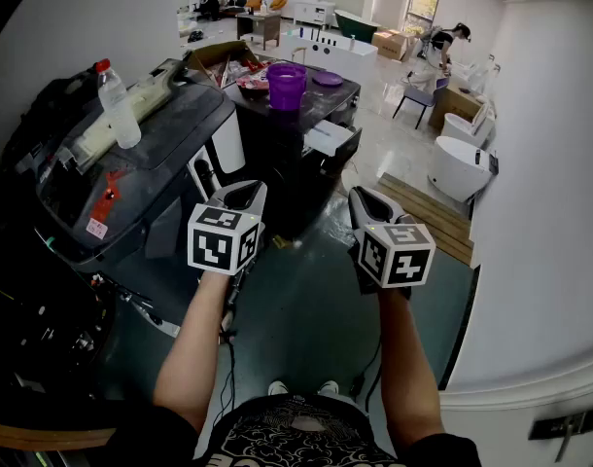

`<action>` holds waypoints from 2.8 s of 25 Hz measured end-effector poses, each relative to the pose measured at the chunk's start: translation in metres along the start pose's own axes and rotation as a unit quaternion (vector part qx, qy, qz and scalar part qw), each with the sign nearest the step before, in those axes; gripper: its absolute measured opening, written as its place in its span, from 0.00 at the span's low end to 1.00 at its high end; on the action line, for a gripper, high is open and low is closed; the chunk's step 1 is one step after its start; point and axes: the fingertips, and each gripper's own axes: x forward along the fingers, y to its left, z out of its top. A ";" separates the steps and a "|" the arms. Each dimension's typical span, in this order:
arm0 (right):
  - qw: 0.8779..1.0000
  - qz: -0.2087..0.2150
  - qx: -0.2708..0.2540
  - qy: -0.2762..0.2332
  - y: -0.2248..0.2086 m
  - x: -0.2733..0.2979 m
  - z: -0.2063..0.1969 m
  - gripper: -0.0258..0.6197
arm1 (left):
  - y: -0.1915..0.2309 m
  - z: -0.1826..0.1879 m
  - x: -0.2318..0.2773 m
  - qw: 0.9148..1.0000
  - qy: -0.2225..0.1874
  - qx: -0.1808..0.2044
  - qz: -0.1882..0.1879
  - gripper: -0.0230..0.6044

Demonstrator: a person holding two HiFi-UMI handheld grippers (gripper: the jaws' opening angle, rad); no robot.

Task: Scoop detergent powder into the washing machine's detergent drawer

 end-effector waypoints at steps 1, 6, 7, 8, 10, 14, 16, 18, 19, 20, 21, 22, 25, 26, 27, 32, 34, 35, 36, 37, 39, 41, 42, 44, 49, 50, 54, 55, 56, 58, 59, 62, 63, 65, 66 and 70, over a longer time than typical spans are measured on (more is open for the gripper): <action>1.000 0.000 0.000 0.001 0.001 0.000 -0.001 0.09 | 0.000 -0.001 0.000 1.000 0.000 -0.001 0.000 0.04; 1.000 -0.004 0.009 0.002 0.003 0.003 -0.004 0.09 | 0.002 -0.006 -0.001 1.000 0.007 0.008 -0.004 0.04; 1.000 -0.006 0.012 0.002 0.003 0.004 -0.005 0.09 | 0.002 -0.008 0.000 1.000 0.008 0.009 -0.008 0.04; 1.000 -0.008 0.013 0.002 0.003 0.006 -0.006 0.09 | 0.002 -0.009 0.000 1.000 0.008 0.008 -0.013 0.04; 1.000 -0.010 0.015 0.004 0.004 0.009 -0.008 0.09 | 0.004 -0.012 0.002 1.000 0.008 0.005 -0.020 0.04; 1.000 -0.011 0.017 0.004 0.004 0.016 -0.008 0.09 | 0.008 -0.013 0.006 1.000 0.007 0.006 -0.026 0.04; 1.000 -0.013 0.018 0.003 0.002 0.019 -0.008 0.09 | 0.009 -0.012 0.010 1.000 0.006 0.009 -0.029 0.04; 1.000 -0.013 0.018 0.004 0.001 0.024 -0.009 0.09 | 0.011 -0.012 0.015 0.999 0.007 0.011 -0.032 0.04; 1.000 -0.012 0.019 0.004 0.000 0.027 -0.010 0.09 | 0.012 -0.013 0.018 0.999 0.009 0.011 -0.033 0.04; 1.000 -0.012 0.019 0.005 -0.001 0.030 -0.011 0.09 | 0.013 -0.014 0.021 0.999 0.010 0.010 -0.034 0.04; 1.000 -0.012 0.019 0.005 -0.003 0.032 -0.012 0.09 | 0.014 -0.014 0.024 0.999 0.011 0.010 -0.036 0.04; 1.000 -0.013 0.019 0.005 -0.004 0.035 -0.012 0.09 | 0.014 -0.015 0.027 0.999 0.012 0.010 -0.037 0.04; 1.000 -0.015 0.020 0.004 -0.011 0.044 -0.012 0.09 | 0.016 -0.014 0.038 0.999 0.012 0.011 -0.041 0.04; 1.000 -0.015 0.019 0.004 -0.013 0.047 -0.011 0.09 | 0.017 -0.013 0.042 0.999 0.011 0.011 -0.042 0.04; 1.000 -0.014 0.019 0.004 -0.016 0.051 -0.011 0.09 | 0.018 -0.012 0.046 0.999 0.008 0.011 -0.043 0.04; 1.000 -0.008 0.015 0.010 -0.031 0.073 -0.013 0.09 | 0.021 -0.010 0.072 0.999 0.000 -0.004 -0.051 0.04; 1.000 -0.003 0.015 0.011 -0.040 0.085 -0.014 0.09 | 0.025 -0.011 0.086 0.999 0.003 -0.006 -0.046 0.04; 1.000 0.000 0.015 0.012 -0.045 0.092 -0.014 0.09 | 0.027 -0.011 0.093 0.999 0.004 -0.008 -0.043 0.04; 1.000 0.002 0.015 0.012 -0.051 0.098 -0.014 0.09 | 0.029 -0.009 0.102 0.999 0.004 -0.010 -0.040 0.04; 1.000 0.005 0.014 0.012 -0.058 0.105 -0.013 0.09 | 0.031 -0.007 0.110 0.999 0.003 -0.011 -0.035 0.04; 1.000 0.012 0.013 0.013 -0.072 0.120 -0.010 0.09 | 0.036 -0.001 0.128 1.000 0.001 -0.014 -0.024 0.04; 1.000 0.021 0.012 0.014 -0.085 0.136 -0.007 0.09 | 0.040 0.004 0.147 1.000 0.001 -0.018 -0.014 0.04; 0.999 0.026 0.012 0.015 -0.092 0.144 -0.006 0.09 | 0.040 0.007 0.157 1.000 0.002 -0.019 -0.011 0.04; 0.999 0.036 0.011 0.018 -0.106 0.159 -0.003 0.09 | 0.041 0.011 0.175 1.000 0.005 -0.021 -0.002 0.04; 0.998 0.062 0.012 0.022 -0.137 0.196 0.004 0.09 | 0.050 0.021 0.215 0.999 0.012 -0.029 0.026 0.04; 0.997 0.067 0.013 0.024 -0.143 0.202 0.004 0.09 | 0.052 0.022 0.222 0.999 0.015 -0.031 0.032 0.04; 0.996 0.087 0.012 0.026 -0.162 0.227 0.008 0.09 | 0.058 0.027 0.247 0.998 0.021 -0.035 0.052 0.04; 0.995 0.091 0.012 0.027 -0.166 0.233 0.009 0.09 | 0.060 0.029 0.253 0.998 0.023 -0.035 0.055 0.04; 0.995 0.095 0.013 0.027 -0.170 0.239 0.009 0.09 | 0.061 0.030 0.259 0.997 0.024 -0.035 0.058 0.04; 0.994 0.104 0.012 0.028 -0.176 0.249 0.010 0.09 | 0.064 0.033 0.269 0.997 0.026 -0.033 0.065 0.04; 0.994 0.108 0.012 0.028 -0.179 0.254 0.011 0.09 | 0.066 0.034 0.274 0.997 0.027 -0.033 0.069 0.04; 0.993 0.118 0.011 0.028 -0.187 0.266 0.014 0.09 | 0.071 0.039 0.287 0.996 0.026 -0.033 0.079 0.04; 0.992 0.121 0.010 0.028 -0.190 0.270 0.014 0.09 | 0.071 0.041 0.291 0.996 0.025 -0.033 0.082 0.04; 0.992 0.126 0.009 0.027 -0.196 0.277 0.016 0.09 | 0.072 0.045 0.299 0.995 0.025 -0.031 0.087 0.04; 0.991 0.128 0.009 0.026 -0.199 0.279 0.017 0.09 | 0.073 0.046 0.303 0.995 0.025 -0.031 0.089 0.04; 0.990 0.136 0.011 0.023 -0.212 0.290 0.021 0.09 | 0.073 0.054 0.315 0.995 0.025 -0.026 0.098 0.04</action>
